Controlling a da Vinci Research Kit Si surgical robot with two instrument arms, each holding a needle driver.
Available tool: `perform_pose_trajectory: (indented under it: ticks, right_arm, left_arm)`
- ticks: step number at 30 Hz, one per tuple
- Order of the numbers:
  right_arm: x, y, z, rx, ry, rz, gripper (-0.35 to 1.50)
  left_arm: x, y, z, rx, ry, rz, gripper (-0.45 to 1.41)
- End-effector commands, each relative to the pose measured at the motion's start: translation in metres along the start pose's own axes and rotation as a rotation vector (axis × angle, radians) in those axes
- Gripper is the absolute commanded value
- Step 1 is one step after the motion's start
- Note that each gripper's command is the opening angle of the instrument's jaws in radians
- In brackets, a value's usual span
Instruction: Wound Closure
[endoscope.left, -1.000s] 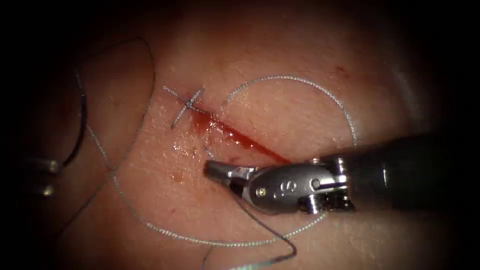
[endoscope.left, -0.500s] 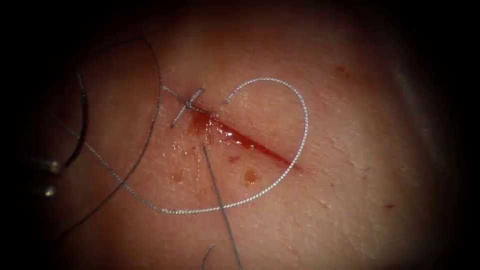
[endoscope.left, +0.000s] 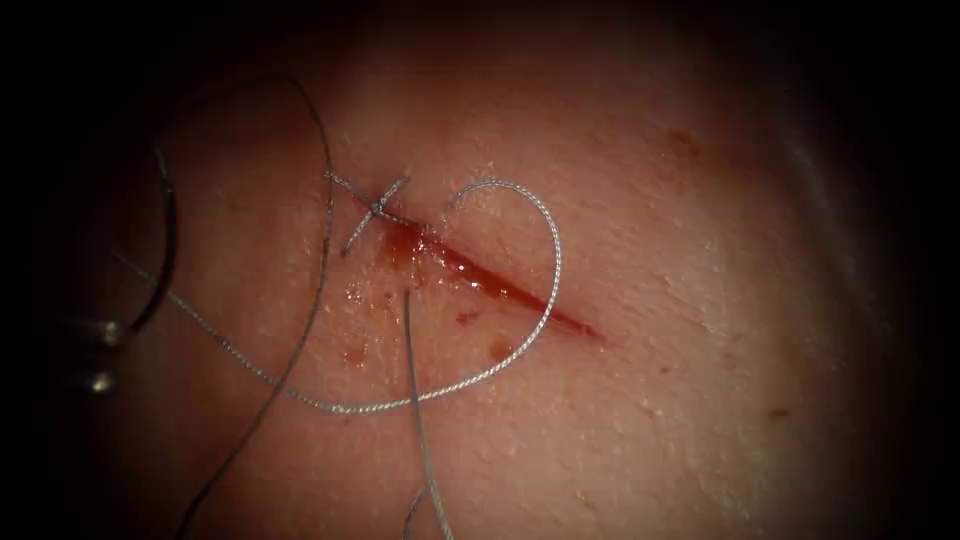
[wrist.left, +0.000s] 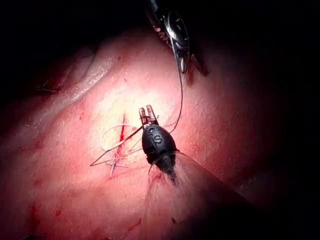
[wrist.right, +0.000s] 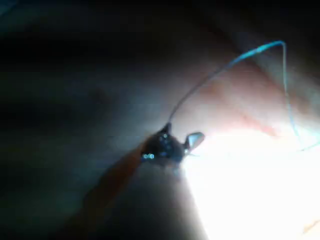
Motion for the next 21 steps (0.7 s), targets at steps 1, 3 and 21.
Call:
perform_pose_trajectory:
  ticks: [1,3,21]
  right_arm:
    - [-0.0013,0.0006,0.0002,-0.009,-0.006,0.013,1.36]
    - [-0.0023,0.0021,-0.0001,-0.013,-0.015,0.023,1.38]
    - [-0.0109,0.0177,0.0115,-0.282,-0.030,0.067,1.21]
  left_arm:
    - [-0.0006,0.0002,0.0006,-0.002,0.001,-0.002,-0.45]
    - [-0.0007,0.0002,0.0005,-0.003,0.001,-0.002,-0.45]
    - [-0.0009,0.0000,0.0003,-0.007,0.002,0.000,-0.45]
